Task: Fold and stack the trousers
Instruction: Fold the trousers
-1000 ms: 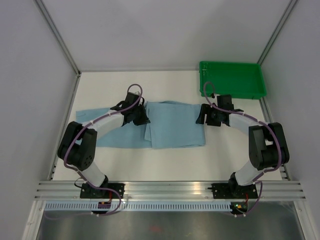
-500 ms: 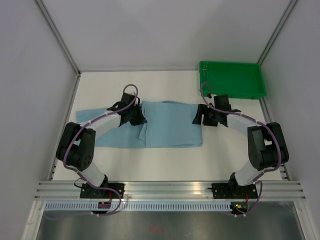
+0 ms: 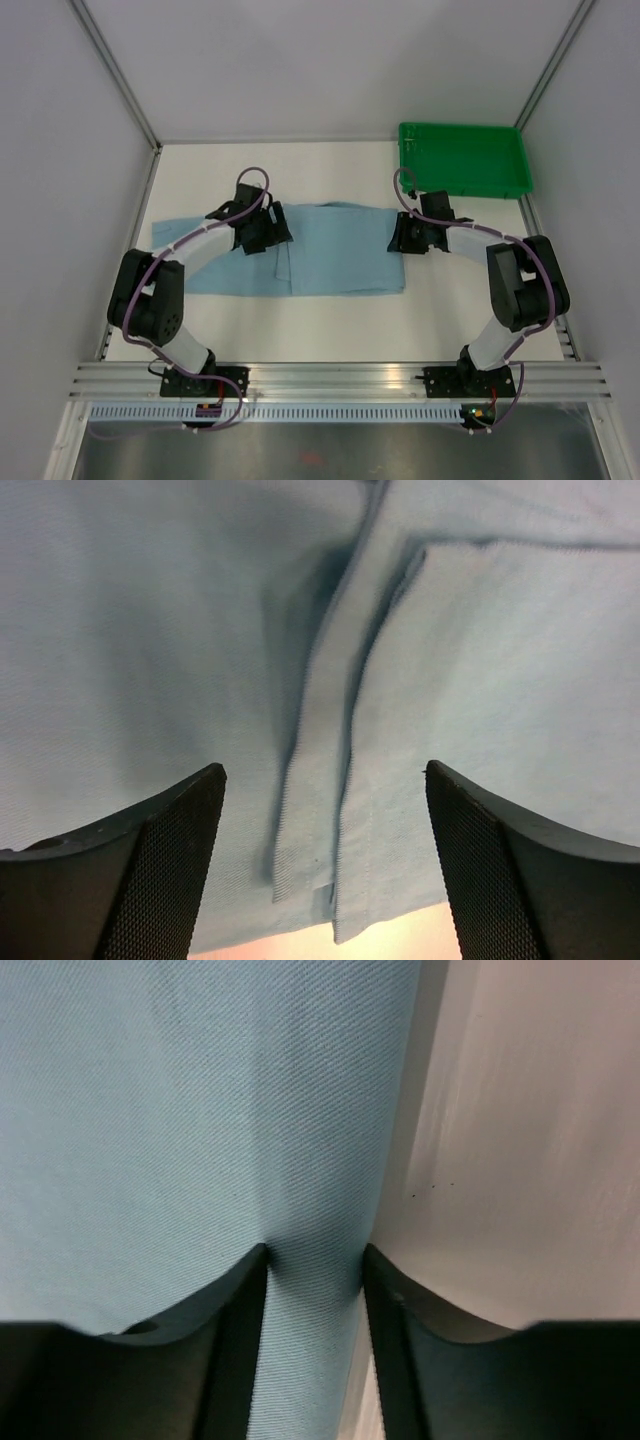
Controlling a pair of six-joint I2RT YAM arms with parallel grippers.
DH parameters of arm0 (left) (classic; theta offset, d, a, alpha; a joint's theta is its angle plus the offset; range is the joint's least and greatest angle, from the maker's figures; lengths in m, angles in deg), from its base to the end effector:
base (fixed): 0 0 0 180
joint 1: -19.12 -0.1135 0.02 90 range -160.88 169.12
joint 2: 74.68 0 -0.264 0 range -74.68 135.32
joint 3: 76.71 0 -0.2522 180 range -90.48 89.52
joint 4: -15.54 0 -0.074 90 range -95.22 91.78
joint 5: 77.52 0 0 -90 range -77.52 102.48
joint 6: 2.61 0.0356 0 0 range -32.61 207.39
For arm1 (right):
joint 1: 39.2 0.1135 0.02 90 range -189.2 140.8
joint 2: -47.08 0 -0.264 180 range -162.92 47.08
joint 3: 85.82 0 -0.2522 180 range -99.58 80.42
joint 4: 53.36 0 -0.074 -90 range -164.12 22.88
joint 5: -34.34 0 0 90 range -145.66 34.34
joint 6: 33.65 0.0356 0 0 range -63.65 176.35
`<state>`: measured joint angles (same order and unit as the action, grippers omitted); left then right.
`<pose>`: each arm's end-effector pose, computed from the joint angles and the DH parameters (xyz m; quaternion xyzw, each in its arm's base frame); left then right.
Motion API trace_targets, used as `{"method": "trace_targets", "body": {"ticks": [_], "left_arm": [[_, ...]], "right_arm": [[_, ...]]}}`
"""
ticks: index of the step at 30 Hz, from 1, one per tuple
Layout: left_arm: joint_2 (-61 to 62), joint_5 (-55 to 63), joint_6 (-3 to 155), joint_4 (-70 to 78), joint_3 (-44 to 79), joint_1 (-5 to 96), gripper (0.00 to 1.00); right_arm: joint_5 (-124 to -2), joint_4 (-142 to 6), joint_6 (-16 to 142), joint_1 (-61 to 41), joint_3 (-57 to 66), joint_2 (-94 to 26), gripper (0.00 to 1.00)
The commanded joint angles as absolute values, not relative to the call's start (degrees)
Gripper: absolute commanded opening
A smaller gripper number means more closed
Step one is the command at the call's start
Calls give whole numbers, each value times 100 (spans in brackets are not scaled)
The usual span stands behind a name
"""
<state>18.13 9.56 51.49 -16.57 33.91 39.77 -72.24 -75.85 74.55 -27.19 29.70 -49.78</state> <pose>0.3047 -0.1168 0.1866 -0.1192 0.9474 -0.1617 0.2493 0.3175 0.0779 0.1521 0.0075 0.9444 0.2105 0.2525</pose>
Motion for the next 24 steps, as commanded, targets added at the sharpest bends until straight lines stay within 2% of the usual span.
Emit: {"method": "trace_targets", "body": {"ticks": [1, 2, 5, 6, 11, 20, 23, 24], "left_arm": [[1322, 1380, 5645, -2001, 2731, 3653, 88], [1269, 1397, 5663, -2141, 2660, 3540, 89], [988, 1336, 5698, -2317, 2580, 2986, 90], [900, 1353, 5716, -2344, 2650, 2706, 90], [407, 1705, 5874, -2546, 2923, 2072, 91], [-147, 2101, 5988, -2837, 3564, 1228, 91], [-235, 2153, 6173, -2828, 3696, 1034, 88], [-235, 2214, 6242, -2837, 3757, 999, 83]], "right_arm": [[-7157, -7512, 7455, -2681, 2778, -5100, 44], [-7166, -7503, 7489, -2681, 2725, -5109, 40], [-7192, -7486, 7604, -2681, 2628, -5153, 13], [-7149, -7529, 7648, -2681, 2602, -5153, 0], [-6788, -8003, 7411, -2952, 2286, -4917, 0], [-6288, -9111, 6295, -4298, 1556, -4363, 0], [-6383, -9322, 6190, -4368, 1319, -4275, 0], [-6601, -9531, 6163, -4360, 1223, -4266, 0]]}}
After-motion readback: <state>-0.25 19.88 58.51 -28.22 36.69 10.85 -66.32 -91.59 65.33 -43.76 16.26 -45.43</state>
